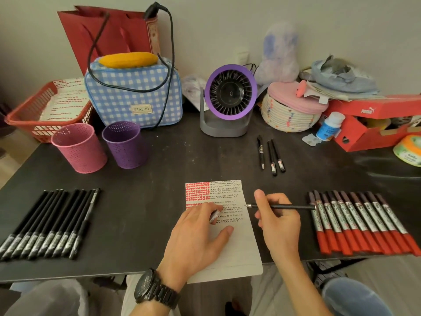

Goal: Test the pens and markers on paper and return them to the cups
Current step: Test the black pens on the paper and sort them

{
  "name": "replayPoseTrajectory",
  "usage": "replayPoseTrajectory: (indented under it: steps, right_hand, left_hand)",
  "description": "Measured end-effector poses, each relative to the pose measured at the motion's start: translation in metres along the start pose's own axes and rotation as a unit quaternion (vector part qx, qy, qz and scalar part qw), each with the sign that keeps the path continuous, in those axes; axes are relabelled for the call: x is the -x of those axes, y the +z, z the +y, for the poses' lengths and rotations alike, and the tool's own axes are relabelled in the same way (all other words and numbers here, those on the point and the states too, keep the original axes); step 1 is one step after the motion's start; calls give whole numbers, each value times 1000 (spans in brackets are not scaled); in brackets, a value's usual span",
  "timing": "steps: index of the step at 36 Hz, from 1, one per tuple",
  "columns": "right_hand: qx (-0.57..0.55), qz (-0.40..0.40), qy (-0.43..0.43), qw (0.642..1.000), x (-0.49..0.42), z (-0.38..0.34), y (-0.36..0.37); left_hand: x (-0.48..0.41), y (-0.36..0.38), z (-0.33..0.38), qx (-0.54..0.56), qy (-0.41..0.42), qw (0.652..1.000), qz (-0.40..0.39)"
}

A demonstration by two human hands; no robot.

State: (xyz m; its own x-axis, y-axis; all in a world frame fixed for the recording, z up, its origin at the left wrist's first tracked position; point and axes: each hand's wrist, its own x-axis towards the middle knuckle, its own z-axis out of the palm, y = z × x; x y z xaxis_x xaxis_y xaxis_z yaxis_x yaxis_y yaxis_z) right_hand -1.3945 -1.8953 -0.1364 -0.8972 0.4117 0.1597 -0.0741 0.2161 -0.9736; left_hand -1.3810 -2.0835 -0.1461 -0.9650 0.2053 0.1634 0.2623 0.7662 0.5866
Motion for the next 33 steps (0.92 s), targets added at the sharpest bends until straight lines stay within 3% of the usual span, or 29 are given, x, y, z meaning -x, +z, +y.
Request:
replayPoseTrajectory:
  steps: [9,12,16,23,29,33]
  right_hand:
    - [-59,13,-33,998,-1,-7,-3]
    - [-148,2,22,989,5,-14,-9]
    - [-292,-44,110,949,31,-28,-25]
    - [-354,-55,227,906,114,-29,-51]
    - [-308,-37,341,887,160,-1,-64]
    - [-279,-38,368,886,175,12,-69]
  left_hand:
    - [6,-14,3,102,20,993,49]
    - [16,-22,5,196,-1,977,80]
    - [44,-30,7,253,-24,962,97]
    - [119,-28,9,323,-81,943,22]
    - [159,-5,-1,357,-167,917,-62]
    - [169,10,-5,396,-218,888,-85]
